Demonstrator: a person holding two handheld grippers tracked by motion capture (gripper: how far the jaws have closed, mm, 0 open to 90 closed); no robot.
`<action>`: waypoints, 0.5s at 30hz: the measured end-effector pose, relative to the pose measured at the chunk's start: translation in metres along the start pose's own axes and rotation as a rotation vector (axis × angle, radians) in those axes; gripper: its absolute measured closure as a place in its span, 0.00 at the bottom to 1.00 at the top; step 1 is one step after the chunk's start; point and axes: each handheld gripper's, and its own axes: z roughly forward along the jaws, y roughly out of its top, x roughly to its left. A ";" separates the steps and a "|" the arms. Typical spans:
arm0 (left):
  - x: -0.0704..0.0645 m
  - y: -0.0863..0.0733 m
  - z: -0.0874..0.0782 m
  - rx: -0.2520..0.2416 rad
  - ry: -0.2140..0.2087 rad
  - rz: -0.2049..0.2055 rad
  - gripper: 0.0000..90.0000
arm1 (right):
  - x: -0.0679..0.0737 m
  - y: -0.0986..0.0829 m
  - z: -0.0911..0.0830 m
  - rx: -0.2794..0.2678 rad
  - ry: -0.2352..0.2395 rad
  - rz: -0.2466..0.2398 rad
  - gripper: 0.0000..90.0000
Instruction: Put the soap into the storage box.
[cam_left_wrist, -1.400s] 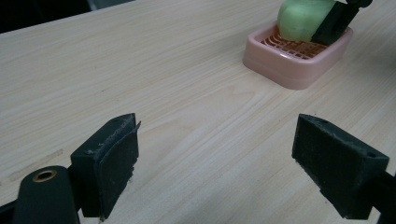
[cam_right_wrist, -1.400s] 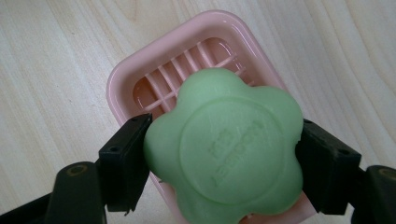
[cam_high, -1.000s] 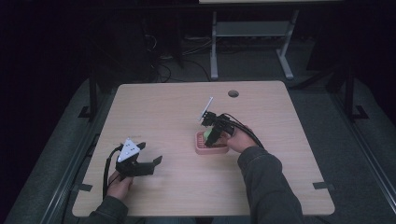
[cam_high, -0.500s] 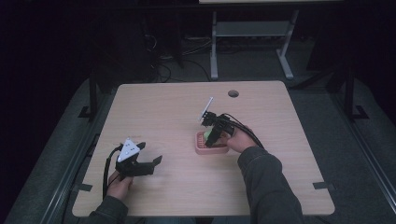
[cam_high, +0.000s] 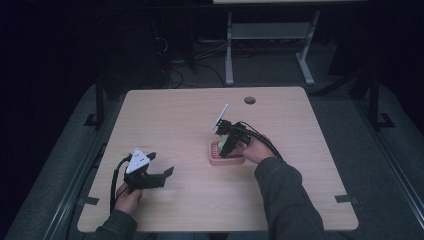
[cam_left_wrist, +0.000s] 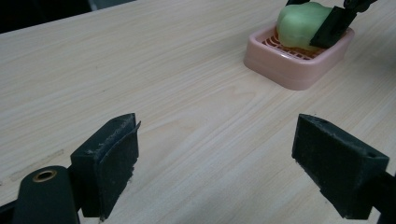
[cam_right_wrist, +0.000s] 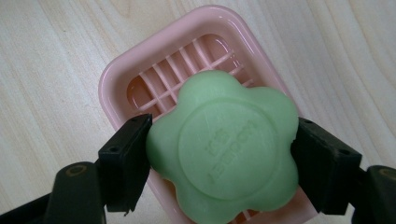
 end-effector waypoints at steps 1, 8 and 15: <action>0.000 0.000 0.000 0.000 0.000 0.000 0.16 | 0.000 0.000 0.000 0.001 0.002 0.002 0.29; 0.000 0.000 0.000 0.001 0.000 0.001 0.16 | -0.001 0.000 -0.001 -0.006 0.009 0.005 0.29; 0.001 0.000 0.001 0.002 0.002 0.000 0.16 | -0.002 -0.001 -0.001 -0.010 0.021 0.010 0.29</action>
